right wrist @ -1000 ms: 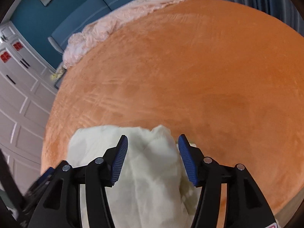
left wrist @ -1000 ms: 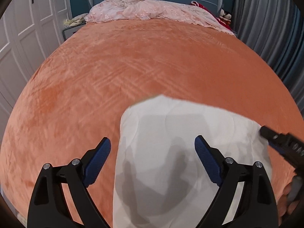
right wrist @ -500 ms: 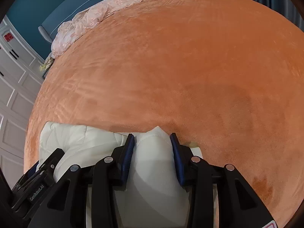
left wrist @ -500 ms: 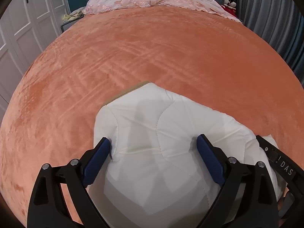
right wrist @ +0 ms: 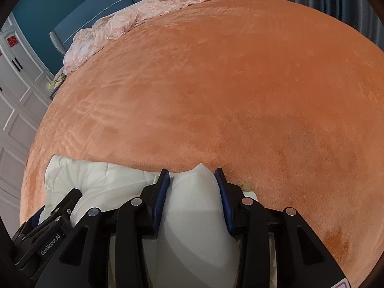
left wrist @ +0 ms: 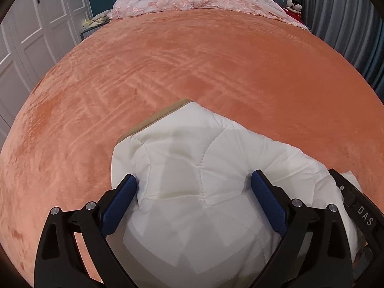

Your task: Fold large clothes

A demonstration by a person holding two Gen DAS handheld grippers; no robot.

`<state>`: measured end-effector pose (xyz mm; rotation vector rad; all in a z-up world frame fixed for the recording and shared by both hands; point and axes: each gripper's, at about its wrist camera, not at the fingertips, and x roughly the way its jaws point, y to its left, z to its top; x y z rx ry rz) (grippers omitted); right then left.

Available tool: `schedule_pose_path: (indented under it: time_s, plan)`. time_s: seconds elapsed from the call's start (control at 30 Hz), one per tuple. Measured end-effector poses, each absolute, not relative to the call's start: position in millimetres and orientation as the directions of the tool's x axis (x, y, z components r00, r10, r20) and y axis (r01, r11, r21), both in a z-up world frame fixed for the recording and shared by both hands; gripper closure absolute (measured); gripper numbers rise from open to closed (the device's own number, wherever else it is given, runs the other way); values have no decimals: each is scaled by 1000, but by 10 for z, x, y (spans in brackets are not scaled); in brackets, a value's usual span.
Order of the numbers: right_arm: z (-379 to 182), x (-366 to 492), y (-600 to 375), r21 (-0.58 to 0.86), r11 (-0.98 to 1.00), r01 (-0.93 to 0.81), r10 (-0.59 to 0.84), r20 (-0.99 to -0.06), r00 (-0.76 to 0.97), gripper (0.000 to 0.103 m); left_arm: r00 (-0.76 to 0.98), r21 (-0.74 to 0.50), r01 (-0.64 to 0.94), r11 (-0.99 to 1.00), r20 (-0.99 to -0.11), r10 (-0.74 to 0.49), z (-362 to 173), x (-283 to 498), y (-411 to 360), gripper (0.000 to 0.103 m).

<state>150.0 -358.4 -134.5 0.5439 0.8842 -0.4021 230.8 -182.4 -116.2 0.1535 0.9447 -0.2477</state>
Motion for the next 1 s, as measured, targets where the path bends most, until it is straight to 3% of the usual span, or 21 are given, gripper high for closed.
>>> schedule_pose_path:
  time_s: [0.2, 0.37, 0.6, 0.83, 1.0]
  plan:
    - [-1296, 1403, -3716, 374, 764, 526, -25, -797, 603, 63, 529, -36, 285, 958, -827, -189, -1101, 2320, -1737, 8]
    - [-831, 715, -3830, 458, 704, 543, 4, -768, 641, 24, 441, -171, 340, 925, -840, -317, -762, 2012, -1289, 8]
    - [-1021, -22, -3647, 514, 695, 503, 211, -814, 541, 23, 232, -401, 281, 872, -854, -467, -929, 1498, -594, 5]
    - [-1349, -105, -3486, 699, 546, 461, 395, -701, 594, 18, 117, -614, 156, 773, -766, -632, -1233, 1359, -437, 5]
    - [-1371, -33, -3349, 685, 569, 455, 355, -704, 615, 14, 140, -598, 149, 788, -776, -615, -1243, 1349, -520, 5]
